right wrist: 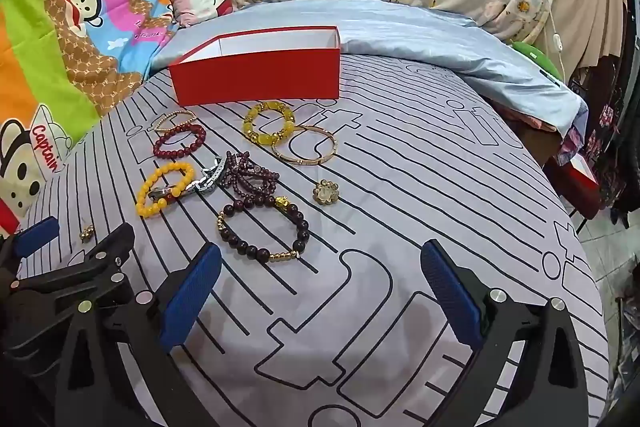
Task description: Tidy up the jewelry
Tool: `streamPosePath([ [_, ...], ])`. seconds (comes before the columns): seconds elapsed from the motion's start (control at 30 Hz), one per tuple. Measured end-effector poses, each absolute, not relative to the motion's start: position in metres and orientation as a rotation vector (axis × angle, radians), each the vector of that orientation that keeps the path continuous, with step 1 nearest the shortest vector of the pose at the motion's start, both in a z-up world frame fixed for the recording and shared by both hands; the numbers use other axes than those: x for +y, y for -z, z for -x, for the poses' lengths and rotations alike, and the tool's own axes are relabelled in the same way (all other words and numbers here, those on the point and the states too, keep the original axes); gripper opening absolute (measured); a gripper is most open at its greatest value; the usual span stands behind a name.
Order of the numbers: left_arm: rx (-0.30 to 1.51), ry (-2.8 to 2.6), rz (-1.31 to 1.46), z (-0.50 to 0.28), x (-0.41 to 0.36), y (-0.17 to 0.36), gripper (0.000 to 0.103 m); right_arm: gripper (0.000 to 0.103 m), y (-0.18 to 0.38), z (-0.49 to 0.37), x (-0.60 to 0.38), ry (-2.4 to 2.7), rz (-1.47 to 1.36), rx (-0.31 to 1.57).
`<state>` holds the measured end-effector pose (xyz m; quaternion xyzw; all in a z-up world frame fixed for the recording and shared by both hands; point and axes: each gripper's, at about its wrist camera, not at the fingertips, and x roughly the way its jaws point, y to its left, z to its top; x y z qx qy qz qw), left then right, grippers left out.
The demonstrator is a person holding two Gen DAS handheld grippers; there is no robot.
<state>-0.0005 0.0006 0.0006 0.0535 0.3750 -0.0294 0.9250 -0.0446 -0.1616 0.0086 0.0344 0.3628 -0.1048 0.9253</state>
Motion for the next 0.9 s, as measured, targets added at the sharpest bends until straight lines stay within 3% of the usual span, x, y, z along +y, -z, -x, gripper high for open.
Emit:
streamPosePath([
  [0.9,0.759,0.055,-0.109,0.0058,-0.0017,-0.0042,0.09,0.096,-0.0112,0.0493,-0.1637,0.236,-0.074,0.744],
])
